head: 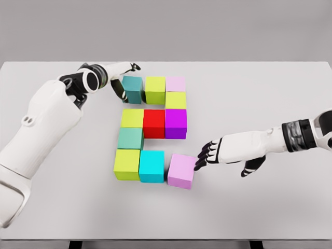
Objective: Assemble the squares on the desktop into the number 2
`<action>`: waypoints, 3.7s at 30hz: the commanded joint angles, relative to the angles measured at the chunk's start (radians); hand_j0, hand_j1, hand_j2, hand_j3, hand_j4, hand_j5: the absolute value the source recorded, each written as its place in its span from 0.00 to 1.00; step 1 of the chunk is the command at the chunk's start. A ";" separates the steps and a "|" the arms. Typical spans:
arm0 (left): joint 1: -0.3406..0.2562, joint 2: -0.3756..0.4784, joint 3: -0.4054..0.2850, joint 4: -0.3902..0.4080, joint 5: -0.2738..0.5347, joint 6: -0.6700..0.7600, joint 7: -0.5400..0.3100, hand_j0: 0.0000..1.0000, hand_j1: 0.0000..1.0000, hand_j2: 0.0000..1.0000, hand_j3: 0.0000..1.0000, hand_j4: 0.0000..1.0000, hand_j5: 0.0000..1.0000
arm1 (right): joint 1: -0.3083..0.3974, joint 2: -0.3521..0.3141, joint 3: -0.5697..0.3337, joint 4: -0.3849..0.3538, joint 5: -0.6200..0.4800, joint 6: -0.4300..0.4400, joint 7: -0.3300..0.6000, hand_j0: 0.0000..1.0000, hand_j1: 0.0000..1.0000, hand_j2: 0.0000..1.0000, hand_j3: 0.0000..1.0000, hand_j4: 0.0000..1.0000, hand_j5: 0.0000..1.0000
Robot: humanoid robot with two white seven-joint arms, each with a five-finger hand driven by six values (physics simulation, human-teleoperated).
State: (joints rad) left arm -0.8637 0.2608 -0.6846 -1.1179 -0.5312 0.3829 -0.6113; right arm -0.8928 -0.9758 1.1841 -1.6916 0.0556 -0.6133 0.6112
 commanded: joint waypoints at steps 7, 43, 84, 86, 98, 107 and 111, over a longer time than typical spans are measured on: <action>0.015 0.129 0.050 -0.186 0.030 -0.007 0.000 1.00 1.00 1.00 1.00 1.00 1.00 | -0.011 0.032 -0.015 0.046 -0.017 0.002 0.000 1.00 1.00 1.00 1.00 1.00 1.00; -0.136 0.411 -0.475 -0.218 0.068 -0.245 0.000 1.00 1.00 1.00 1.00 1.00 1.00 | 0.028 -0.007 0.015 -0.062 -0.005 0.002 0.000 1.00 1.00 1.00 1.00 1.00 1.00; -0.164 0.333 -0.497 -0.154 0.073 -0.251 0.000 1.00 1.00 1.00 1.00 1.00 1.00 | 0.011 0.011 0.014 0.036 0.035 0.002 0.000 1.00 1.00 1.00 1.00 1.00 1.00; -0.163 0.333 -0.497 -0.154 0.071 -0.251 0.000 1.00 1.00 1.00 1.00 1.00 1.00 | 0.009 0.012 0.012 0.035 0.035 0.002 0.000 1.00 1.00 1.00 1.00 1.00 1.00; -0.163 0.308 -0.497 -0.112 0.069 -0.253 0.000 1.00 1.00 1.00 1.00 1.00 1.00 | -0.002 0.031 0.006 0.027 0.033 0.002 0.000 1.00 1.00 1.00 1.00 1.00 1.00; -0.161 0.304 -0.497 -0.111 0.069 -0.253 0.000 1.00 1.00 1.00 1.00 1.00 1.00 | -0.009 0.032 0.003 0.027 0.029 0.002 0.000 1.00 1.00 1.00 1.00 1.00 1.00; -0.161 0.304 -0.495 -0.111 0.069 -0.253 0.000 1.00 1.00 1.00 1.00 1.00 1.00 | -0.011 0.034 0.002 0.029 0.026 0.002 0.000 1.00 1.00 1.00 1.00 1.00 1.00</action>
State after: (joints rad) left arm -1.0247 0.5638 -1.1816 -1.2290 -0.4596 0.1314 -0.6112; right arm -0.9050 -0.9423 1.1878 -1.6636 0.0891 -0.6132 0.6112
